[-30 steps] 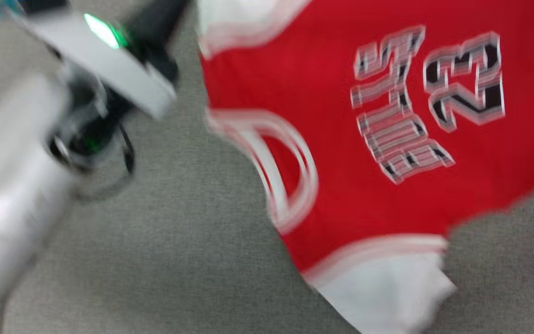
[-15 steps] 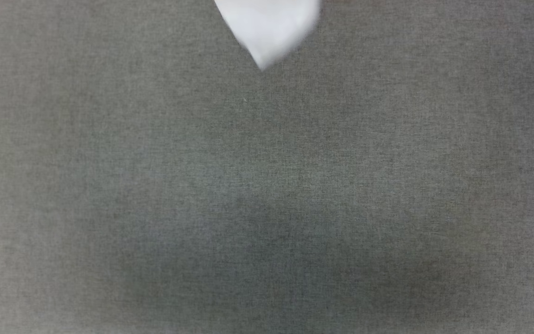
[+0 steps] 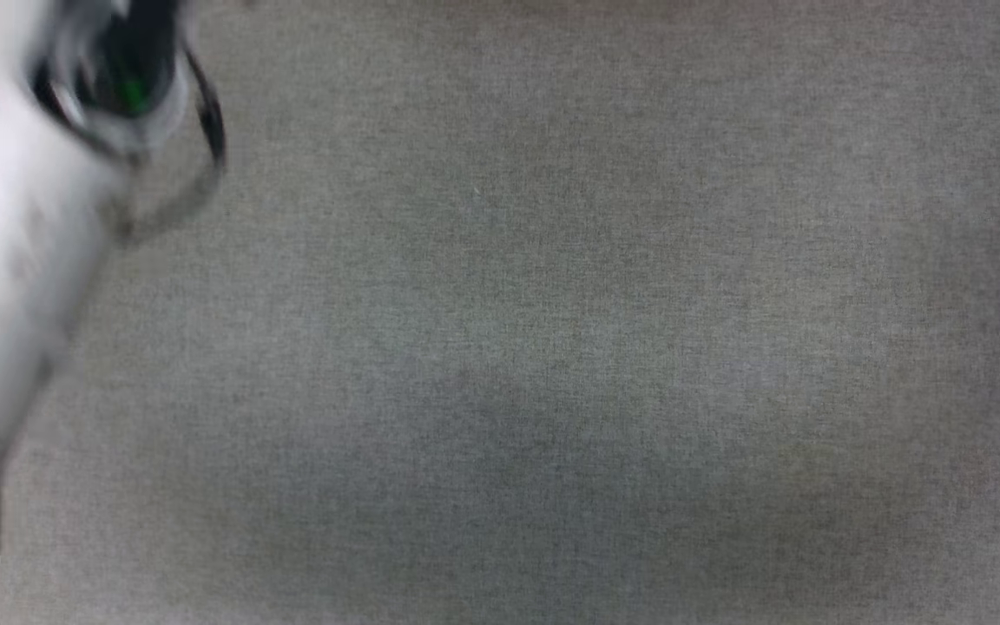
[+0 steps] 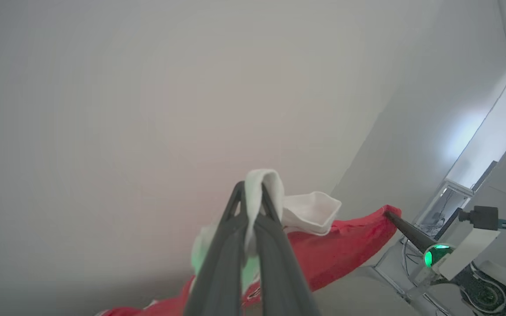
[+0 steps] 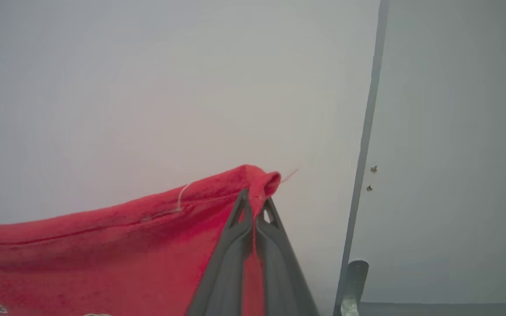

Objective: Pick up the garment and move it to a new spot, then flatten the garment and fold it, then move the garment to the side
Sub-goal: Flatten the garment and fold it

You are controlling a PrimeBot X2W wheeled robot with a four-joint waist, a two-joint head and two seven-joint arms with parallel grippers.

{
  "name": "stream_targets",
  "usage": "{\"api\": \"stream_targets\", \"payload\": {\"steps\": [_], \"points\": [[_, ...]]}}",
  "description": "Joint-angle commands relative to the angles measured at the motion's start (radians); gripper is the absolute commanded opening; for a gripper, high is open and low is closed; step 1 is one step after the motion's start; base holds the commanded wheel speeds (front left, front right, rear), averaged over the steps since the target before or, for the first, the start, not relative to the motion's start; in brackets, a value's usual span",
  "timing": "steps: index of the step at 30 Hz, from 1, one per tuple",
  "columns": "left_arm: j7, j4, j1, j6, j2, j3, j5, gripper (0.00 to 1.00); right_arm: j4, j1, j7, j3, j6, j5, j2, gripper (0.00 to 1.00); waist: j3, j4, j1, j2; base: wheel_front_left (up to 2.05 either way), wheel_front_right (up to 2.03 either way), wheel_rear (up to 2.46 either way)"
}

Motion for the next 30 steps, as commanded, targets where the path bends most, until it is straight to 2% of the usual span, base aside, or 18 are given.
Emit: {"api": "stream_targets", "payload": {"steps": [1,4,7,11,15,19,23,30], "points": [[-0.008,-0.039,0.080,0.002,0.015,-0.002,-0.002,0.00,-0.053,0.071,0.011,0.033,-0.001,0.034,-0.017,0.00,-0.009,-0.001,-0.0001,0.0000,0.00,0.00,0.00],[-0.010,-0.123,0.252,0.002,0.010,0.070,-0.010,0.00,-0.181,0.220,0.049,0.094,-0.001,0.111,-0.069,0.00,-0.026,0.000,-0.0001,0.0000,0.00,0.00,0.00],[-0.007,-0.204,0.438,0.002,-0.038,0.155,0.011,0.00,-0.325,0.385,0.111,0.140,-0.001,0.200,-0.140,0.00,-0.057,0.006,-0.0001,0.0000,0.00,0.00,0.00],[-0.007,-0.303,0.659,0.002,-0.080,0.212,0.067,0.00,-0.493,0.585,0.174,0.134,-0.001,0.282,-0.236,0.00,-0.096,0.010,-0.0001,0.0000,0.00,0.00,0.00],[-0.008,-0.387,0.828,0.002,-0.100,0.249,0.100,0.00,-0.634,0.757,0.212,0.095,-0.001,0.301,-0.300,0.00,-0.132,0.004,-0.0001,0.0000,0.00,0.00,0.00],[-0.008,-0.459,0.972,0.002,-0.102,0.272,0.136,0.00,-0.751,0.926,0.241,0.020,-0.001,0.293,-0.319,0.00,-0.163,-0.003,-0.0001,0.0000,0.00,0.00,0.00],[-0.008,-0.520,1.093,0.002,-0.087,0.284,0.176,0.00,-0.859,1.094,0.272,-0.088,-0.001,0.250,-0.310,0.00,-0.186,-0.011,-0.0001,0.0000,0.00,0.00,0.00],[-0.008,-0.639,1.297,0.002,-0.065,0.360,0.219,0.00,-1.081,1.348,0.371,-0.269,-0.001,0.140,-0.216,0.00,-0.201,-0.047,-0.0001,0.0000,0.00,0.00,0.00]]}}
